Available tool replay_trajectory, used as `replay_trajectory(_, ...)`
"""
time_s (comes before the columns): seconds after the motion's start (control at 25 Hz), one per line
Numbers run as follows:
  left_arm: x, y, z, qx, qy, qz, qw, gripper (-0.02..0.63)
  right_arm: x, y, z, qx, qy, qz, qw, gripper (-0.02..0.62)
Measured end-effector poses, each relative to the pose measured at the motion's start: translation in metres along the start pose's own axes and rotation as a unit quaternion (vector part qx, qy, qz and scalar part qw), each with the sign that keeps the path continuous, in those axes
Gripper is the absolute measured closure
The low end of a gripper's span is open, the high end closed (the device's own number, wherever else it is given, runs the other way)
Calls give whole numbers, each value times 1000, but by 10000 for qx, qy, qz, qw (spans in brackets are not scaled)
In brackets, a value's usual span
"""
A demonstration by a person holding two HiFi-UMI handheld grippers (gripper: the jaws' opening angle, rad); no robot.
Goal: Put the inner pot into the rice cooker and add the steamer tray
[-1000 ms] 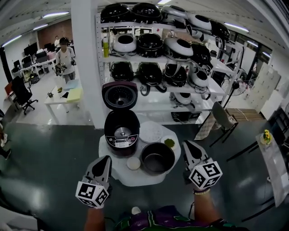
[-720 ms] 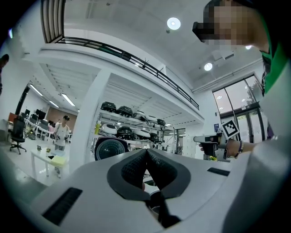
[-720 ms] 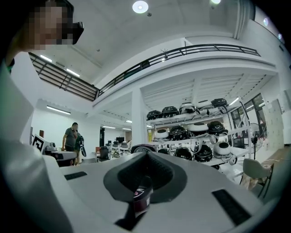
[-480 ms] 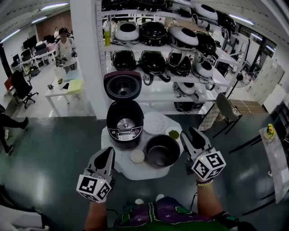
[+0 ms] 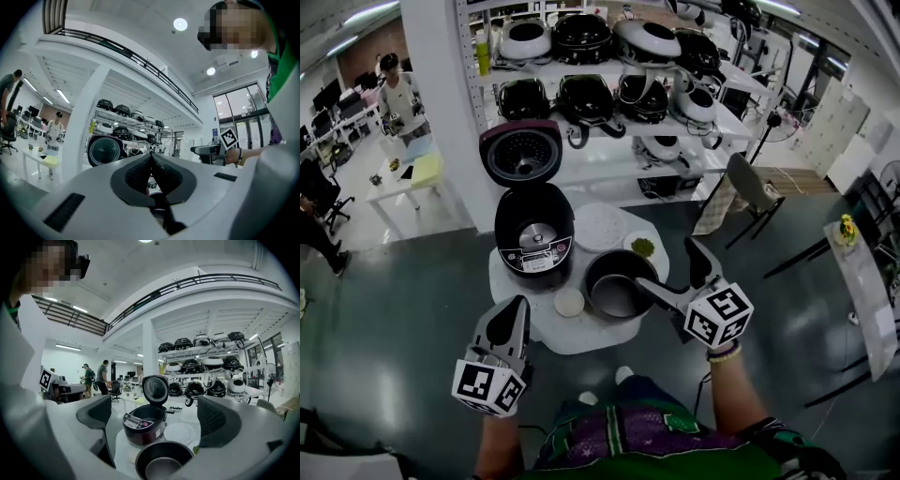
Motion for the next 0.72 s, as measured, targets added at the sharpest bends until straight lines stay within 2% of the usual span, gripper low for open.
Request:
replay_trajectory(0.24, -18, -14, -11, 85, -165, 75, 9998, 584, -9, -26, -26, 31, -127, 392, 9991, 36)
replay_trajectory(0.52, -45, -24, -25, 17, -188, 229, 9996, 584, -34, -64, -69, 72, -40, 1047, 9945, 64)
replay_trajectory(0.72, -72, -26, -27, 35, -100, 348, 9993, 584, -56, -86, -99, 28, 339, 1531, 9876, 140)
Point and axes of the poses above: the fingertips, and each gripper's own axes: x backward along the fingers, z to its left, y out of its top, the point moved 6 cm from there along x, backward along the fingers, and after that the axes turned 15 degrees about -x, right-handed, at the moved point
